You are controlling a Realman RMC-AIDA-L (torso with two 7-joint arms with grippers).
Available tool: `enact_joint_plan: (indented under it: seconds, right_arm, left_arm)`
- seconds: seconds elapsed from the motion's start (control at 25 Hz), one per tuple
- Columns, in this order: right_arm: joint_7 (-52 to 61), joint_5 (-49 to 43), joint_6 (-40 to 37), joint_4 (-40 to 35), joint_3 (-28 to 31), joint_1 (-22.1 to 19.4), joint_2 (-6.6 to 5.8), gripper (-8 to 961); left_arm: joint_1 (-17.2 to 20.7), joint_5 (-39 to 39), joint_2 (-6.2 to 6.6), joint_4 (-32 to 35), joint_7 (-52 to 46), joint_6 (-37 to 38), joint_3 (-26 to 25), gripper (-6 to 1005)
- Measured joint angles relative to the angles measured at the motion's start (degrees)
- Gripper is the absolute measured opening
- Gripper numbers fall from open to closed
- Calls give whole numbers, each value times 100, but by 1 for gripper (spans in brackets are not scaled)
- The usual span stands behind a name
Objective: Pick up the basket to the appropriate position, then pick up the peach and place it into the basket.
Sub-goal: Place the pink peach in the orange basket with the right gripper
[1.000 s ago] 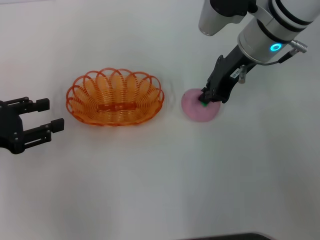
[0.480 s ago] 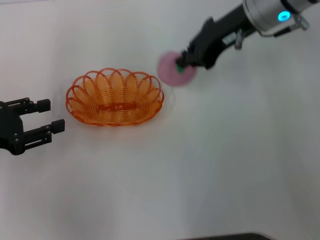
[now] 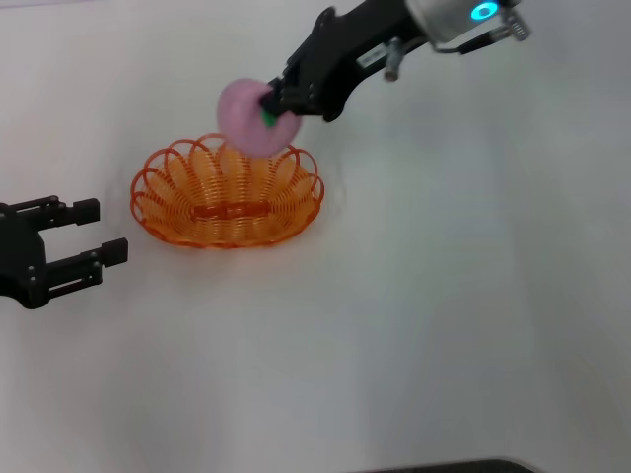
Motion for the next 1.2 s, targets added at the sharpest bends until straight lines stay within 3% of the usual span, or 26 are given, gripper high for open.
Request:
enact_joint_plan:
  seconds: [0.64, 0.84, 1.16, 1.2]
  right_arm:
    - [-84, 326, 443, 742, -656, 279, 26, 46]
    - [-107, 501, 630, 806, -905, 281, 39, 242]
    - [-366, 744, 507, 687, -865, 20, -12, 643]
    - [-424, 758, 422, 583, -830, -76, -21, 642]
  left_arm:
    - [-22, 77, 2, 0, -10, -1, 62, 617]
    - [-31, 79, -19, 0, -14, -4, 74, 616]
    - [-20, 80, -21, 0, -24, -1, 76, 616]
    - [-19, 79, -21, 0, -33, 1, 75, 616]
